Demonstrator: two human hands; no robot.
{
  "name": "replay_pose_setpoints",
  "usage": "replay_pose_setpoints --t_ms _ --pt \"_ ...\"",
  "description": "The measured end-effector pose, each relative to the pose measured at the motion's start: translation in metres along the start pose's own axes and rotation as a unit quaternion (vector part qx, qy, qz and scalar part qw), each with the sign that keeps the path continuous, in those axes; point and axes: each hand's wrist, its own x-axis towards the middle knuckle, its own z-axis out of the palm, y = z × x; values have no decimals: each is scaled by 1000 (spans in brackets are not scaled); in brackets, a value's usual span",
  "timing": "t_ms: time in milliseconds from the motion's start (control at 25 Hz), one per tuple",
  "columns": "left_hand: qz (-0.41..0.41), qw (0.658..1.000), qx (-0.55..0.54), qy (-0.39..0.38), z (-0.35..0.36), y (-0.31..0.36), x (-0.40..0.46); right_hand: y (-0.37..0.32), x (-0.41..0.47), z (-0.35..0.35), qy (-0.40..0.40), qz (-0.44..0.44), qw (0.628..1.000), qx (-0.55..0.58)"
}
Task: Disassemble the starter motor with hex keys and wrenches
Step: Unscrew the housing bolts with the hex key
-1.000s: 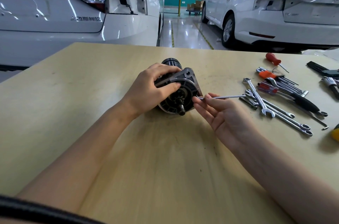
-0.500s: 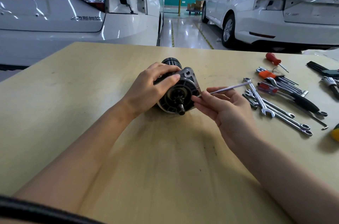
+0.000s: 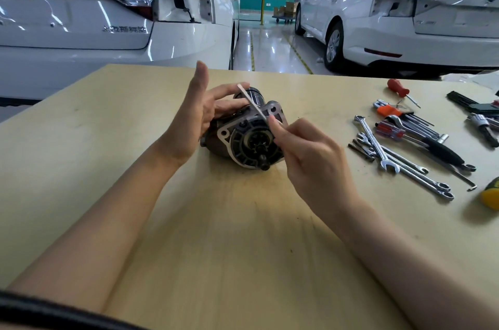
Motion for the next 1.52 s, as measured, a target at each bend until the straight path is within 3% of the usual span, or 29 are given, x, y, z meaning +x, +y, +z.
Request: replay_pose_setpoints --t_ms 200,400,520,560,600,680,800,920,1240,1520 --pt "3 999 -52 -16 -5 1 0 -4 2 2 -74 -48 995 -36" --pt "11 998 -63 -7 -2 -2 2 -7 0 4 -66 -38 997 -21" --pt "17 999 -52 2 3 -5 1 -9 -5 4 -10 96 992 82" --pt "20 999 -42 8 3 -6 1 -9 -4 2 11 189 968 162" --pt "24 999 -29 15 4 -7 1 -8 -2 0 29 282 922 264" --pt "44 998 10 42 8 -8 1 -3 0 -3 49 411 805 425" --pt "87 982 116 120 14 -12 1 2 2 -5 63 497 678 538" --pt "56 970 157 178 13 -19 3 5 4 -6 89 528 606 588" --pt "-95 969 16 228 0 -33 14 2 2 -9 85 522 589 611" --pt "-87 971 17 221 -3 -36 14 0 1 -7 79 511 592 619"
